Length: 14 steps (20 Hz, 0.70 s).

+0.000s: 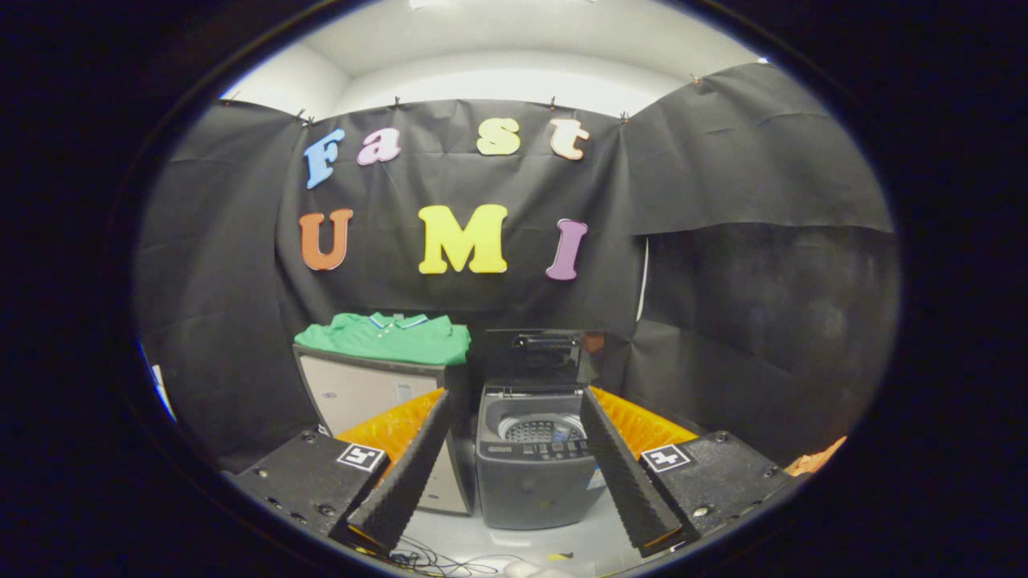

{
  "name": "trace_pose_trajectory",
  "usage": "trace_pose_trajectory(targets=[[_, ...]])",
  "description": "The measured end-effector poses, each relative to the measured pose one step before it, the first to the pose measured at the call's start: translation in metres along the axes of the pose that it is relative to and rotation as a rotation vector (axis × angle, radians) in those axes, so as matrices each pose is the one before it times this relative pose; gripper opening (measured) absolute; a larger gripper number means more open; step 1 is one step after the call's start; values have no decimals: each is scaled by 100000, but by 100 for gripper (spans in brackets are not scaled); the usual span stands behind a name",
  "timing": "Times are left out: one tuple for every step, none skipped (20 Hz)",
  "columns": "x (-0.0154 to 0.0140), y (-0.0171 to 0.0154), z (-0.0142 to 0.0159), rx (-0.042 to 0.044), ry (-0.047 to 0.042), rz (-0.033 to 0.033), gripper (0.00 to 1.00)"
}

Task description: Put the clothes into the washing machine and then close the washing machine lid.

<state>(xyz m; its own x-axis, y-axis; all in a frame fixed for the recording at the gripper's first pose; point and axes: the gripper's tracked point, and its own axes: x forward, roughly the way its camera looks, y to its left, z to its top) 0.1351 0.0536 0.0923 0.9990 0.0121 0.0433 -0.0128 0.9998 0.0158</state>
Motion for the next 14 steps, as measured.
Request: trace_pose_trajectory(targets=[[1500,752,1161,268,-1374,1541,100],[1738,736,1353,-28,-644,636,100],[1669,587,1020,-256,-384,1131,100],[1943,997,933,172,-597,1648,100],[1477,730,785,501,12,1030,100],[1958,910,871,864,153,2036,100],[1852,915,647,819,106,1695,100],[2055,768,789,616,303,858,100],[2268,844,495,377,1524,850,100],[1882,1003,388,474,1523,2256,100],[1678,1017,539,769,1284,2213,100],[1974,824,332,561,1614,1756,100],[1892,948,363,304,1882,1871,100],[1901,968,329,71,1693,1874,100]])
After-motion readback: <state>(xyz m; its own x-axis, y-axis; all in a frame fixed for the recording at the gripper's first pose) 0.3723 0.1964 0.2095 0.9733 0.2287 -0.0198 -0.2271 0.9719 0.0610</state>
